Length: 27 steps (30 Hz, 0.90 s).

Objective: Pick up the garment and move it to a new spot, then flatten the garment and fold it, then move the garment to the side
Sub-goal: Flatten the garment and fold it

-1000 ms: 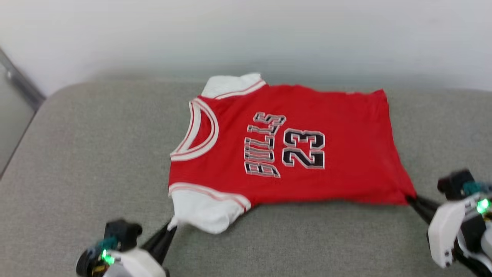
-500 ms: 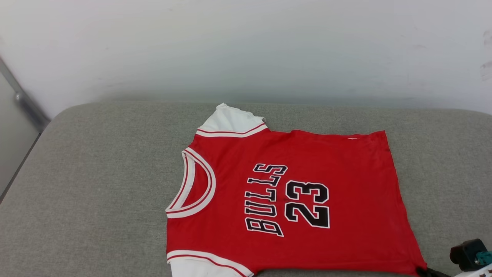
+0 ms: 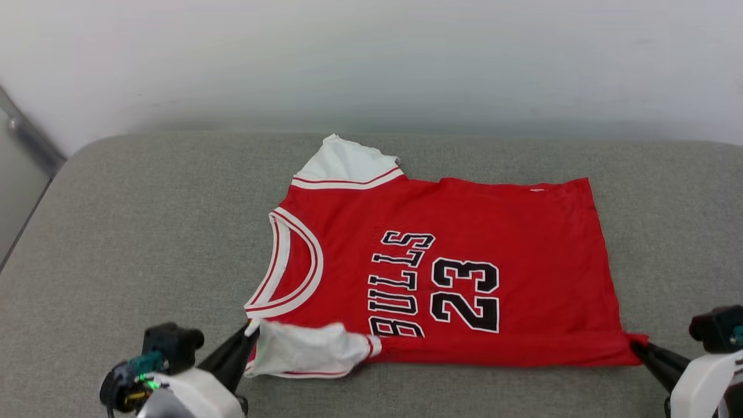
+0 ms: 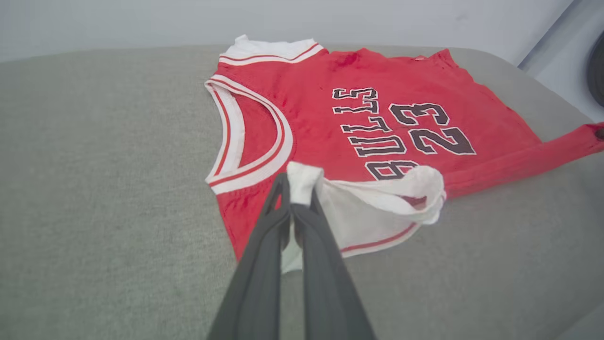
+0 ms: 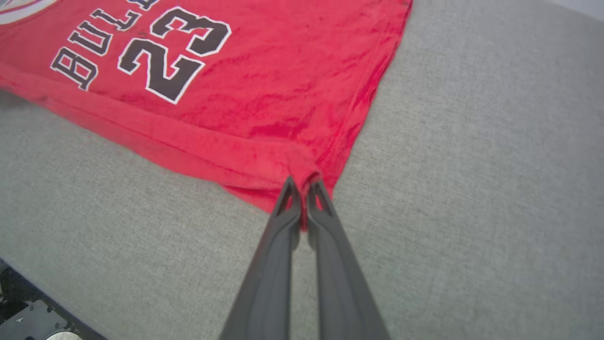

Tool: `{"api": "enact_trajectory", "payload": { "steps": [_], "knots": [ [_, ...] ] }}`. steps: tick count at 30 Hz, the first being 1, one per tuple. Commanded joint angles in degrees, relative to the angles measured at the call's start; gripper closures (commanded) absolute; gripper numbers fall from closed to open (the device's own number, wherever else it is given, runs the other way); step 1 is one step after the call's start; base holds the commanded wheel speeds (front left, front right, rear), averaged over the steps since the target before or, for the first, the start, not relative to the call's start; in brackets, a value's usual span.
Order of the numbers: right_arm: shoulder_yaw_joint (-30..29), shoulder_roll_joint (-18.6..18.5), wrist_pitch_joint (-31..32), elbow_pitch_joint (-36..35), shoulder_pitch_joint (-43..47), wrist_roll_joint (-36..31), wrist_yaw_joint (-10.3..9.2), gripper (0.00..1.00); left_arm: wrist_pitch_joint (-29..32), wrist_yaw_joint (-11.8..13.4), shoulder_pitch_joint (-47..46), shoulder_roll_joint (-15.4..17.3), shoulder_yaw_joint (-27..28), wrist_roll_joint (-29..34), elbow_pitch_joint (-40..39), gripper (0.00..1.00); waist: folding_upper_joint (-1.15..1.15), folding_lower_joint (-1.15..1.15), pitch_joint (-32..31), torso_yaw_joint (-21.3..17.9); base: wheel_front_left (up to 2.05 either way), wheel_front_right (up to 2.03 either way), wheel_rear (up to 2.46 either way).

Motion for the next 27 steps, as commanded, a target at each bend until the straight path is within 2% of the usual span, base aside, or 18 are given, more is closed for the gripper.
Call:
{"api": "enact_trajectory", "payload": {
  "steps": [1, 9, 14, 20, 27],
  "knots": [
    [-1.1, 0.5, 0.8, -0.9, -1.8, -0.2, -0.02, 1.00, 0.4, -1.0, -3.5, -0.7, 0.4, 0.9, 1.5, 1.00, 0.00, 0.00, 1.8, -0.3, 0.00, 0.00, 0.00],
    [-2.6, 2.0, 4.0, -0.7, -7.3, -0.8, -0.02, 1.00, 1.8, -5.7, -16.5, -3.1, 1.1, 2.9, 10.7, 1.00, 0.00, 0.00, 7.4, -1.4, 0.00, 0.00, 0.00],
    [-1.8, 2.7, 4.7, 0.6, -11.7, -1.3, -0.02, 1.00, 1.7, -8.3, -23.4, -6.3, 1.1, 3.4, 18.2, 1.00, 0.00, 0.00, 12.0, -1.4, 0.00, 0.00, 0.00],
    [-0.8, 3.0, 4.2, 2.7, -15.4, -1.9, -0.02, 1.00, 1.1, -11.0, -28.0, -9.0, 0.4, 3.7, 26.9, 1.00, 0.00, 0.00, 15.8, -0.9, 0.00, 0.00, 0.00],
    [1.2, 3.2, 3.8, 5.6, -17.2, -2.5, -0.03, 1.00, 1.9, -14.0, -30.2, -12.6, -1.0, 2.4, 36.7, 1.00, 0.00, 0.00, 17.3, -0.8, 0.00, 0.00, 0.00]
  ]
}}
